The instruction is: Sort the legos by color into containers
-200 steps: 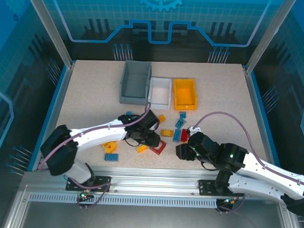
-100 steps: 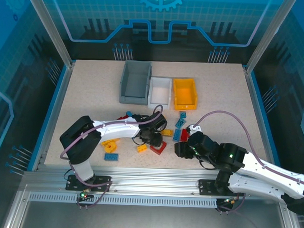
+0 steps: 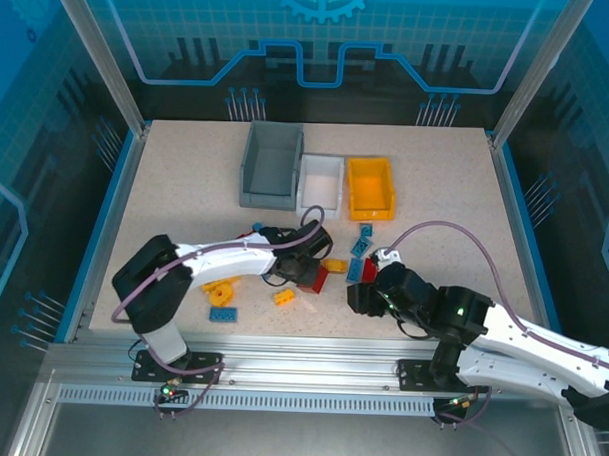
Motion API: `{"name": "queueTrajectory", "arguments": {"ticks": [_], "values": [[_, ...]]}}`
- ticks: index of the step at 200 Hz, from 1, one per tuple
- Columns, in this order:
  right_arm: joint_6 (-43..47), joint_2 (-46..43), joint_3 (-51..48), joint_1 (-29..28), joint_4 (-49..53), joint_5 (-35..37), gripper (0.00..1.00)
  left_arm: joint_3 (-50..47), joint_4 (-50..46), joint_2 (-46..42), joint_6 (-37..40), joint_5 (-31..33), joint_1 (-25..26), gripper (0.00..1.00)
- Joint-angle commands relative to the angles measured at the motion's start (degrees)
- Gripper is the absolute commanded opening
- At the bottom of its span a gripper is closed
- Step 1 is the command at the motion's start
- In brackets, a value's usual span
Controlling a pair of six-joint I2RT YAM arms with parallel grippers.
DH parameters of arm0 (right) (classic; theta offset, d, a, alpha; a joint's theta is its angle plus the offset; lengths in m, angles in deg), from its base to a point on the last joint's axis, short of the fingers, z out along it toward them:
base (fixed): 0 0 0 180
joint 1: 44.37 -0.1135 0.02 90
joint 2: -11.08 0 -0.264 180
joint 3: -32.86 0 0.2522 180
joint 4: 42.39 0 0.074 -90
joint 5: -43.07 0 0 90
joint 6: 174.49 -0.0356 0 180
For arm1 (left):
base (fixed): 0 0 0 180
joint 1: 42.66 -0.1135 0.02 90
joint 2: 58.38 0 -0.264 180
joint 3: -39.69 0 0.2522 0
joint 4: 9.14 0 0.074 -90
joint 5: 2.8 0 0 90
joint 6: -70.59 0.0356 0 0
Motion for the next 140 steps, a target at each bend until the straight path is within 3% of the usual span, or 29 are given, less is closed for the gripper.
{"name": "queueTrajectory", "arguments": {"ticks": [1, 28, 64, 93, 140], "values": [[5.1, 2.1, 3.1, 0.3, -6.3, -1.5, 0.59, 5.7, -7.7, -6.9, -1.1, 6.6, -5.3, 0.07], [10.2, 7.3, 7.4, 3.4, -12.8, -5.4, 0.58, 11.0, -10.3, -7.8, 1.9, 6.0, -15.7, 0.06], [14.7, 14.4, 12.6, 7.2, -23.8, -6.4, 0.58, 22.1, -9.9, 0.9, 5.9, 7.1, -25.2, 0.05], [14.7, 20.7, 17.8, 11.5, -25.1, -7.8, 0.58, 33.8, -10.7, 11.9, 6.3, 7.6, -29.1, 0.03], [12.6, 24.0, 18.4, 14.6, -25.2, -10.2, 0.57, 50.5, -14.6, 28.3, 6.7, 9.1, -30.2, 0.03]]}}
